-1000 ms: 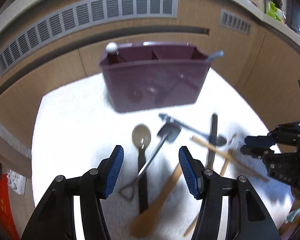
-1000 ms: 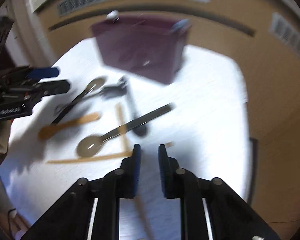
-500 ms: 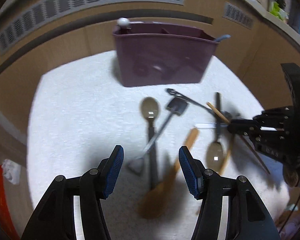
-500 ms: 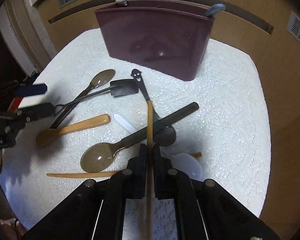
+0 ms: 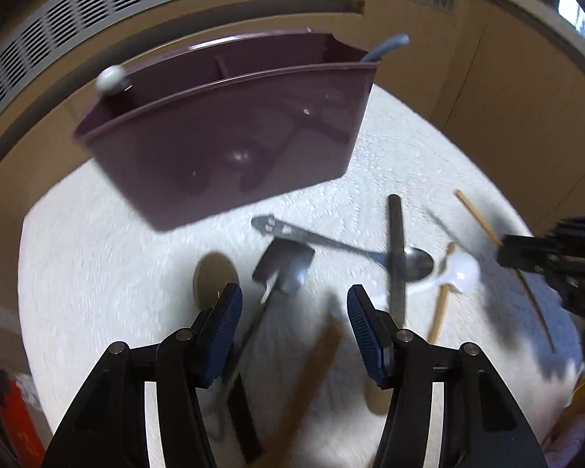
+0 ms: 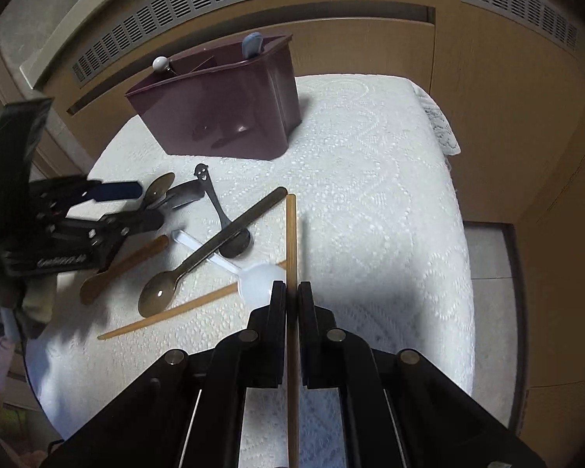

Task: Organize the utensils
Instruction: 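Grasp a wooden chopstick with the right gripper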

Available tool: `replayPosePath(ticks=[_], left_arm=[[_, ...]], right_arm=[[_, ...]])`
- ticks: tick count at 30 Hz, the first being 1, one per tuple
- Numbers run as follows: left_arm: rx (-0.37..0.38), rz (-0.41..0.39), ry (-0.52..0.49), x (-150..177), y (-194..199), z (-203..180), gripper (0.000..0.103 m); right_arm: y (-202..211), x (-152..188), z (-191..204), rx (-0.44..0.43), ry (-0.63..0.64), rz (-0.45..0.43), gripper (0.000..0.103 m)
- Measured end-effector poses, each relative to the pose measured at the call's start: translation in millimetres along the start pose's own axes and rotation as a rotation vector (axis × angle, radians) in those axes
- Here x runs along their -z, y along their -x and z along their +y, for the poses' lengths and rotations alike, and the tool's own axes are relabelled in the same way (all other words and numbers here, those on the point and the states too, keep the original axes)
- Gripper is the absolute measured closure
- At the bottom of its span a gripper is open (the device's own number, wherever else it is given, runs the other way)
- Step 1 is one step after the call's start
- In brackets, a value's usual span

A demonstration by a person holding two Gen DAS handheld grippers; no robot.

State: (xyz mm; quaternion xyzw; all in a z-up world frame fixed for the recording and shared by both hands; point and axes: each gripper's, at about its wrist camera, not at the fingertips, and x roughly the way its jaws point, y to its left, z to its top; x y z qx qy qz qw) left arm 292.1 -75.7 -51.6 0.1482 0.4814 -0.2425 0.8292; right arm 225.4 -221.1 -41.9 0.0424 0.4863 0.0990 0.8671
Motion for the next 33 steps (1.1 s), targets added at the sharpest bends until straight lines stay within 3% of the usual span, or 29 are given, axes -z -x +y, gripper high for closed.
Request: replayPosePath(ticks=[5,21,27,30,33], left_arm=[[-0.046,0.056,-0.045,-18.3,-17.4,-0.3,0.046],[-0.015,0.116,-0.032,-33.4,-39.8,3.1,0.062],[-0.002,0.074,0.016,-22.0,-31.2,1.4,0.068],[0.043,0.018,0.085,-6.2,-10.5,6.1,0.069],[0.037,-0.071,0.140,13.1,19.7,7.5,0.070]], right_arm=[[-2.5,6.8,-6.8,-0.017,-0.018,-0.004,0.098],[-10.0,9.4,-11.1,-0.045,-0.029,0.006,0.097],[-9.5,7.9,-8.2,-0.046,-0.037,0.003,0.097],[-6.4,5.8,-4.5,-0.060,-0.048,-0.008,0.097],[-3.5,3.3,3.1,-0.068,-0.040,-0.020,0.097]])
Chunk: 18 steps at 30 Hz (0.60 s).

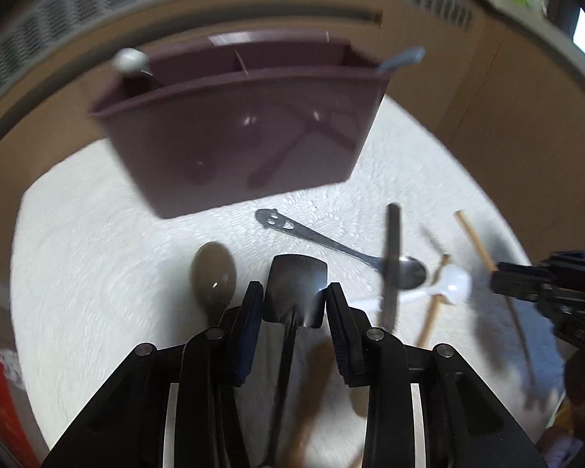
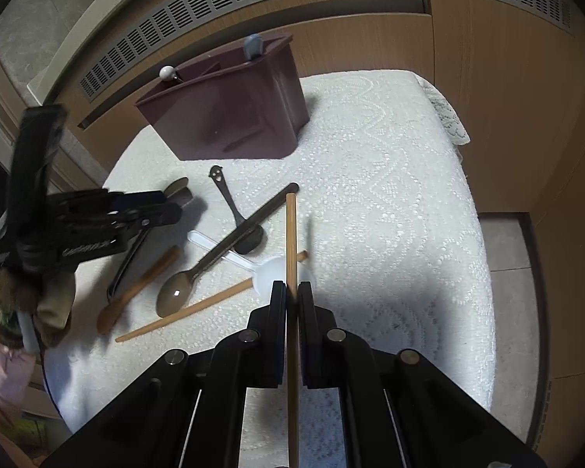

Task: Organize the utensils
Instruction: 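Grasp the black spatula by its handle with the left gripper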

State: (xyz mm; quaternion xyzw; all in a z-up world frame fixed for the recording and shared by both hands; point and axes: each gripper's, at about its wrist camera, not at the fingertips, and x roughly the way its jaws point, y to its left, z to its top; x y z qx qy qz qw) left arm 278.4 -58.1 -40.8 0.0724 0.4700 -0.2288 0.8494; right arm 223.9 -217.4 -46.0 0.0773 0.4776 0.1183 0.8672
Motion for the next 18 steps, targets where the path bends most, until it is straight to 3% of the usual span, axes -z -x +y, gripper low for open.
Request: replayPosePath(ticks=[6,14,15,16,18], left_arm=[[-0.001,-0.190,0.114,30.9,60.8,8.8,0.070],[0.010,-0.310,0.176,44.7,112.5,11.5,0.071],[0.009,-0.326,0.171,44.8,118.3,10.0,0.075],[0.011,-0.344,0.166,40.1,127.6,8.2,0.096],[0.020,-0.378,0.152,27.5,146.9,6.8,0.096]], right_arm=[[6.1,0.7,20.7,-0.005,0.038,-0.026,0.097],[31.6,6.5,47.0,0.012,0.082,-0.092,0.098],[37.0,5.5,49.4,0.013,0.084,-0.107,0.098],[45.5,3.4,53.0,0.016,0.091,-0.130,0.098],[61.6,-4.2,60.7,0.031,0.115,-0.174,0.098]])
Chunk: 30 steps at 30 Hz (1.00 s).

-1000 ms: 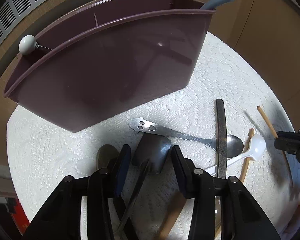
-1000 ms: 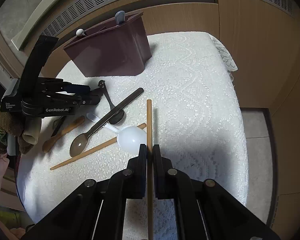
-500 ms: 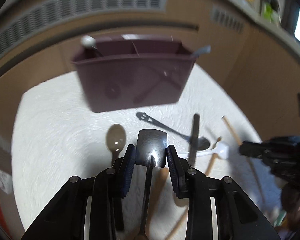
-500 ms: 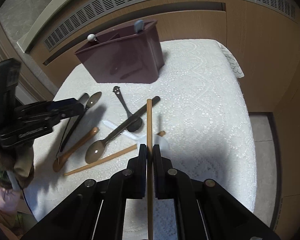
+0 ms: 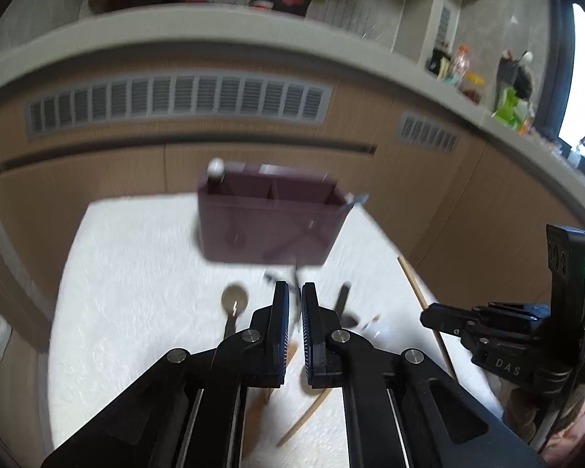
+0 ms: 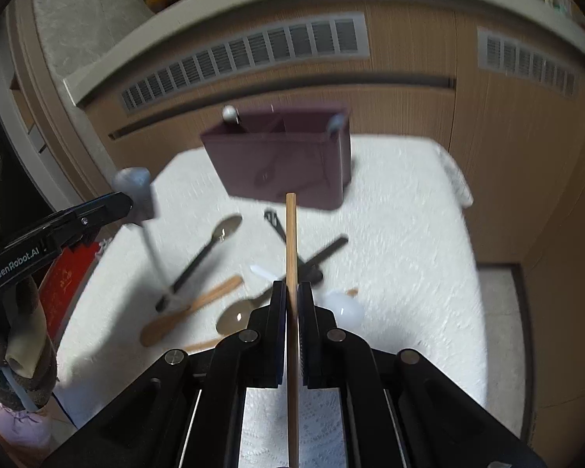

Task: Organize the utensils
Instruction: 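Grasp the black spatula by its handle with the left gripper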

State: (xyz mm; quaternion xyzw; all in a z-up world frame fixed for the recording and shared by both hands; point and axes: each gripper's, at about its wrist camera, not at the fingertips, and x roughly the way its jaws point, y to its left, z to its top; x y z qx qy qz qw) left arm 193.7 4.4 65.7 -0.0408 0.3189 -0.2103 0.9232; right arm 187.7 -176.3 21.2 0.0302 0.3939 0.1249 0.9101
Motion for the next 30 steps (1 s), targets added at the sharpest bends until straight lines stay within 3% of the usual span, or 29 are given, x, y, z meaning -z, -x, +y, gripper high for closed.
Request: replayPosePath(ticks=[5,8,13,15,18,22,25,30], left_arm=[[-0.012,-0.116,-0.074,-64.2,25.3,-13.6,0.096],[-0.031,-0.121,-0.088,-90.6,23.1,-11.5,0.096],[-0.073,0.043,-0.083,-85.2,-20.6,4.7,0.094],[-0.100,0.152,-0.026,-70.7,-47.6,21.4,0.091],[-0.165,0.311,0.065,-43.0,-86.6,44.3,0.074],[-0.201,0.491,0.207,-8.8,-123.4,71.4,0.072],[-0.231,0.517,0.336,3.2,-135.0,93.1,0.071],[-0.251,0.519,0.441,4.5,-152.0,107.4,0.068]], right_arm=[[51.4,-63.8,16.0,0.055,0.089,-0.194,0.098],[71.6,-101.1,18.3,0.083,0.111,-0.274,0.097],[60.4,-116.9,4.8,0.156,0.104,-0.264,0.098],[49.4,-110.1,-5.0,0.155,0.071,-0.223,0.098],[31.8,-96.8,-24.2,0.171,0.034,-0.169,0.098],[10.3,-74.7,-41.5,0.165,-0.017,-0.106,0.098],[-4.8,-60.8,-50.5,0.173,-0.039,-0.072,0.098],[-27.7,-34.5,-59.1,0.218,-0.081,-0.011,0.098]])
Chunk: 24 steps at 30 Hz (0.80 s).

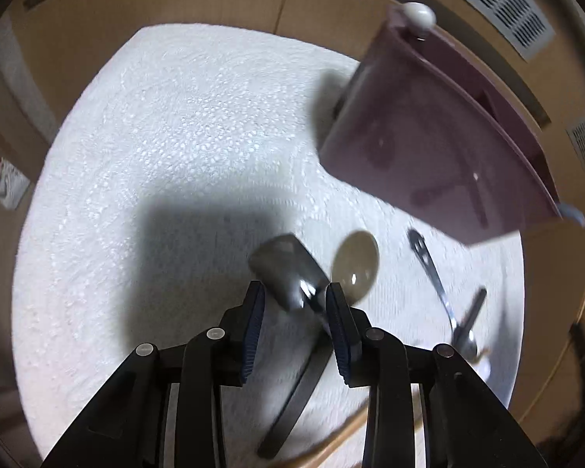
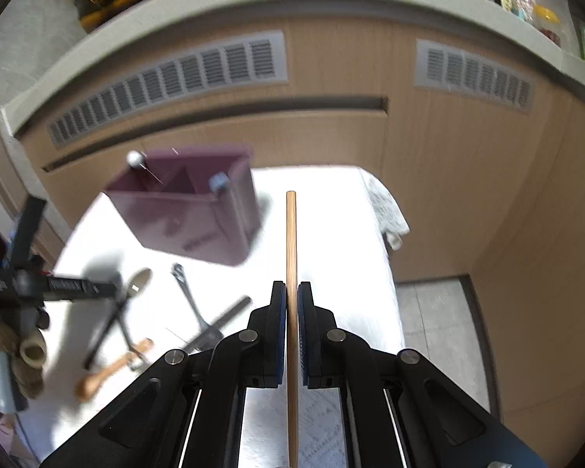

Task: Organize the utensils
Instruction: 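Grasp the black spatula by its handle with the left gripper, then carry the chopstick with the right gripper while the left carries the spatula, both into the caddy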

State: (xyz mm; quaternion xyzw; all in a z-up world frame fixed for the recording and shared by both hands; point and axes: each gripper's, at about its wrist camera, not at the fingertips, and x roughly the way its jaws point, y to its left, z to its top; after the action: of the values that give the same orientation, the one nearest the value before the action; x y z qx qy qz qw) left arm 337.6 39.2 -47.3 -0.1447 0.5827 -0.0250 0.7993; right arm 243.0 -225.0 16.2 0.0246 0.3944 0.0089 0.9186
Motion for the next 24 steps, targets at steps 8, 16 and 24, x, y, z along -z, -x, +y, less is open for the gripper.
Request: replayPosePath(ticks=[8,16,24], left_arm=[[-0.035,-0.035,-0.125,-7.8,-14.2,-40.8,0.059],[-0.046,-0.140,-0.379,25.6,-11.3,-66.2,0.069],[-0.016,-0.185,-0.554,70.8,32.0,-63.2,0.070]], right_arm=[[-28.5,23.7,-14.8,0.020,-0.091,0.096,0.098],[-26.1,27.0,-12.9,0.018,-0.078,0.087,0.097],[-31.1,25.7,-10.0,0.015,-0.078,0.096,0.097]])
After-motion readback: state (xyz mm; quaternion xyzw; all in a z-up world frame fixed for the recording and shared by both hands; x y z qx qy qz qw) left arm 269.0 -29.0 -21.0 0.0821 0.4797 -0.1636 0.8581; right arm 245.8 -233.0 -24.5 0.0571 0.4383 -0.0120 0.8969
